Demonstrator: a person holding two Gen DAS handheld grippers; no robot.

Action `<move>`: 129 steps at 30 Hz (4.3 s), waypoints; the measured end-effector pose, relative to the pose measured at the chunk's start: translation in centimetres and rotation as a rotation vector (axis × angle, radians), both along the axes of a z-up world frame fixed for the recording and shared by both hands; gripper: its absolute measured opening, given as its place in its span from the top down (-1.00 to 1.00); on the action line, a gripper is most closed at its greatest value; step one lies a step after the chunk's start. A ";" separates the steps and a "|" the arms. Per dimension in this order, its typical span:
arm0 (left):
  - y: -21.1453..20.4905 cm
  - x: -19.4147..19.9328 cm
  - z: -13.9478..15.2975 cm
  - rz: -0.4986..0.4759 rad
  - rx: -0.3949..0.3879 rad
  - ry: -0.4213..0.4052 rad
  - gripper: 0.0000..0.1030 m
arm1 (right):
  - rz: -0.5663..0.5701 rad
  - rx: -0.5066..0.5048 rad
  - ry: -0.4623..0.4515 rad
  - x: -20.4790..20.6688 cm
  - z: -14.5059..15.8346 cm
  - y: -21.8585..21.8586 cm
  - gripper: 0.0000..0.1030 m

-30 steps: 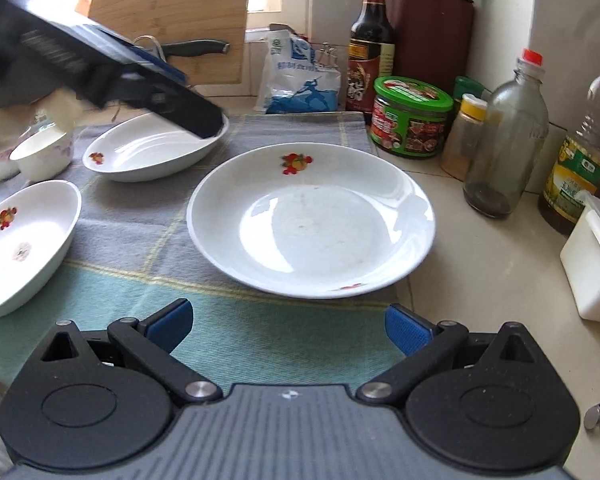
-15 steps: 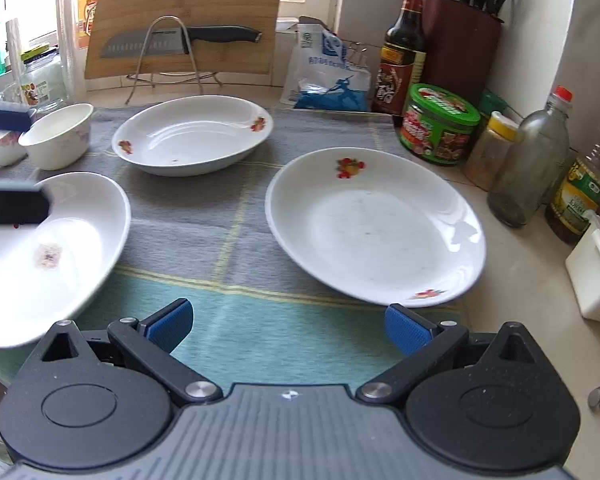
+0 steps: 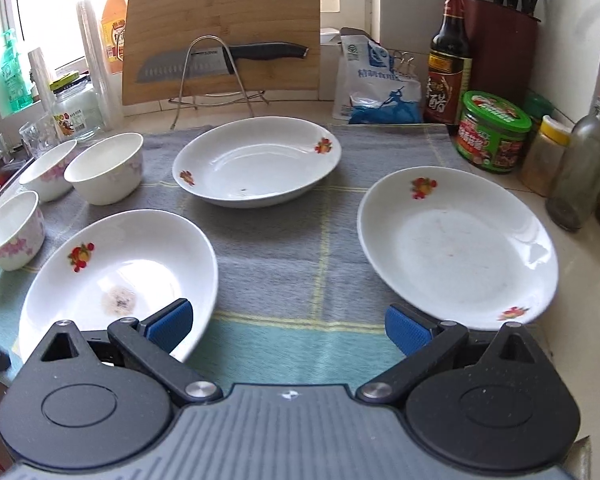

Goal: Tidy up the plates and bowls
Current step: 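Grasp the rim of the brown-stained white plate with the right tool, then lift the stained plate with the right tool toward another white plate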

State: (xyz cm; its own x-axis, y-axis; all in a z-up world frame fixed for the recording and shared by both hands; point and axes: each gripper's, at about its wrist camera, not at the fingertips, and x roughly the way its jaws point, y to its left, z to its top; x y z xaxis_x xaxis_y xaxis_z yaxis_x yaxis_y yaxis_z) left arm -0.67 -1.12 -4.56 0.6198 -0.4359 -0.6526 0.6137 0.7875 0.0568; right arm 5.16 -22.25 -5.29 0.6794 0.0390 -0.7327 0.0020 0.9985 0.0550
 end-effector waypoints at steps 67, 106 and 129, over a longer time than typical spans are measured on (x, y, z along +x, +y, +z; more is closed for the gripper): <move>-0.7 4.0 -5.2 -0.275 -0.049 0.013 -0.99 | 0.481 0.294 0.394 11.8 -1.8 3.6 -0.97; -2.4 5.2 -2.2 -0.296 -0.027 0.065 -0.95 | 0.450 0.416 0.448 12.9 0.1 1.2 -0.87; -12.8 11.3 -0.2 -0.439 -0.062 0.043 -0.95 | 0.301 0.417 0.327 13.0 3.2 -12.0 -0.88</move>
